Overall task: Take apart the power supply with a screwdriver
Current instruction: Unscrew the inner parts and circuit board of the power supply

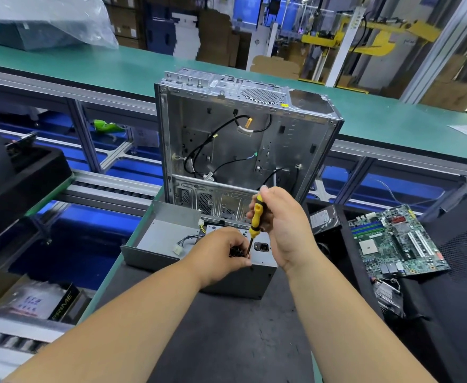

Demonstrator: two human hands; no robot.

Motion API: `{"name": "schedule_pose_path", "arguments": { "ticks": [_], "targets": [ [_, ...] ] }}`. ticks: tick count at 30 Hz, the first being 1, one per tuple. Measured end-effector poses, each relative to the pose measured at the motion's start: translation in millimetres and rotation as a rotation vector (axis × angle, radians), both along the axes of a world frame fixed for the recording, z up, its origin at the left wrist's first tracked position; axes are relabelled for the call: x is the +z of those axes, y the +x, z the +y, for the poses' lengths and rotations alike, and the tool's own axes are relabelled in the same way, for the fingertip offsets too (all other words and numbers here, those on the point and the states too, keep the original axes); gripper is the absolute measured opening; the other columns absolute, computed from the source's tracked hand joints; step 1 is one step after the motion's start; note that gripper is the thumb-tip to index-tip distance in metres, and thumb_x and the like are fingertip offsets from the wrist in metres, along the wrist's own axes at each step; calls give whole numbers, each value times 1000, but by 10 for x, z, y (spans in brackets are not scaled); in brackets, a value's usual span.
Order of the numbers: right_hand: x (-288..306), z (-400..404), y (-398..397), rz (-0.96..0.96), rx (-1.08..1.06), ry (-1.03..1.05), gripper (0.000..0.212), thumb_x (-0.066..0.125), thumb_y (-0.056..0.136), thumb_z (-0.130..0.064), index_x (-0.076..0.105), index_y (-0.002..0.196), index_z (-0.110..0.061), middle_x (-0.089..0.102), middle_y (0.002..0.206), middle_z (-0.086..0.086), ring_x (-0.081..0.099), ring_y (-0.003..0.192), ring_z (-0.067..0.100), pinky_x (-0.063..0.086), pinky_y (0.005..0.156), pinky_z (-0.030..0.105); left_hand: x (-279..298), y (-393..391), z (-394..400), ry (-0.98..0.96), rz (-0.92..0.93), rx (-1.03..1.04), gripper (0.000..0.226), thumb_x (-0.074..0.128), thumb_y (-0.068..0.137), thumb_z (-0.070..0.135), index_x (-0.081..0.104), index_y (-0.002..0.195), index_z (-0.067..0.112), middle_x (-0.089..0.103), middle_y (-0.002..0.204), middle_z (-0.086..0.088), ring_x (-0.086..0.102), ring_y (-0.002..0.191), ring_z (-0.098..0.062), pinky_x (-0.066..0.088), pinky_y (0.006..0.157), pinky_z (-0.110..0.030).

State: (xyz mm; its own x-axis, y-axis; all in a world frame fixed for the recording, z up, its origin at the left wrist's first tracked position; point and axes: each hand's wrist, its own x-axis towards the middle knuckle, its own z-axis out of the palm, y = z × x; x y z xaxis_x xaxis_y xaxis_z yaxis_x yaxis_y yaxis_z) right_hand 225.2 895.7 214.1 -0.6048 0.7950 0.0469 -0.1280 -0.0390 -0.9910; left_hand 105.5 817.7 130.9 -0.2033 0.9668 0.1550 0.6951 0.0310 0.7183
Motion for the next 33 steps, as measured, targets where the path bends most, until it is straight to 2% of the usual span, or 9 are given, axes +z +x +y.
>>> {"name": "schedule_pose_path", "arguments": {
  "ticks": [4, 6, 11, 14, 16, 19, 23, 27, 33],
  "targets": [
    [12, 0, -34, 3, -7, -72, 46, 41, 104, -36, 63, 70, -15, 56, 60, 1, 53, 57, 15, 42, 75, 40, -2, -4, 5, 6, 6, -6, 28, 81, 78, 30, 55, 67, 37, 58, 83, 11, 56, 83, -4, 48, 78, -26],
    [5, -51, -72, 29, 22, -94, 53, 35, 107, -35, 60, 64, -16, 49, 56, 0, 45, 54, 14, 38, 70, 35, -8, 0, 1, 8, -12, 2, 31, 81, 77, 28, 55, 65, 38, 57, 81, 12, 55, 80, -3, 45, 74, -22],
    [-15, -143, -110, 86, 90, -107, 38, 46, 95, -41, 54, 69, -15, 39, 56, -3, 34, 55, 14, 30, 53, 24, -13, 6, -9, 35, -21, 3, 40, 82, 76, 25, 51, 61, 45, 50, 76, 15, 50, 74, 3, 33, 62, -8],
    [-17, -124, -89, 40, 85, -13, 20, 51, 86, -35, 48, 77, -17, 44, 62, -1, 39, 59, 15, 37, 57, 23, -24, 0, -6, 34, -32, -1, 39, 82, 76, 24, 51, 60, 43, 51, 76, 15, 50, 73, 4, 32, 62, -8],
    [-22, -91, -66, 26, 70, 3, 19, 51, 87, -34, 47, 77, -19, 51, 68, 0, 45, 62, 17, 39, 64, 28, -26, 3, -4, 31, -32, -12, 35, 81, 77, 25, 53, 64, 42, 54, 82, 14, 53, 79, 2, 36, 68, -10],
    [-5, -46, -47, 45, 76, -44, 19, 57, 86, -33, 54, 72, -22, 60, 76, 1, 54, 67, 19, 44, 72, 34, -12, 5, -6, 10, -60, -24, 24, 79, 79, 26, 60, 73, 39, 61, 93, 11, 60, 94, -4, 49, 86, -28],
    [12, -28, -34, 3, 30, 3, 21, 61, 85, -37, 61, 73, -19, 66, 76, 1, 62, 70, 17, 50, 74, 34, -7, 0, -12, 4, -51, -38, 17, 79, 79, 26, 64, 78, 34, 63, 93, 10, 59, 95, -7, 50, 88, -35],
    [39, -58, -48, 1, 42, -10, 29, 54, 89, -37, 67, 73, -18, 63, 68, 2, 59, 66, 17, 49, 72, 34, -17, -6, -5, 4, -46, -29, 22, 79, 79, 27, 61, 74, 39, 61, 92, 11, 59, 93, -7, 50, 87, -33],
    [36, -140, -138, 51, -18, -112, 52, 38, 106, -34, 57, 61, -18, 42, 53, -1, 37, 52, 13, 34, 57, 25, -48, -2, 4, 23, -11, -38, 24, 78, 80, 28, 58, 71, 40, 58, 85, 15, 56, 85, -2, 41, 74, -18]
  ]
}}
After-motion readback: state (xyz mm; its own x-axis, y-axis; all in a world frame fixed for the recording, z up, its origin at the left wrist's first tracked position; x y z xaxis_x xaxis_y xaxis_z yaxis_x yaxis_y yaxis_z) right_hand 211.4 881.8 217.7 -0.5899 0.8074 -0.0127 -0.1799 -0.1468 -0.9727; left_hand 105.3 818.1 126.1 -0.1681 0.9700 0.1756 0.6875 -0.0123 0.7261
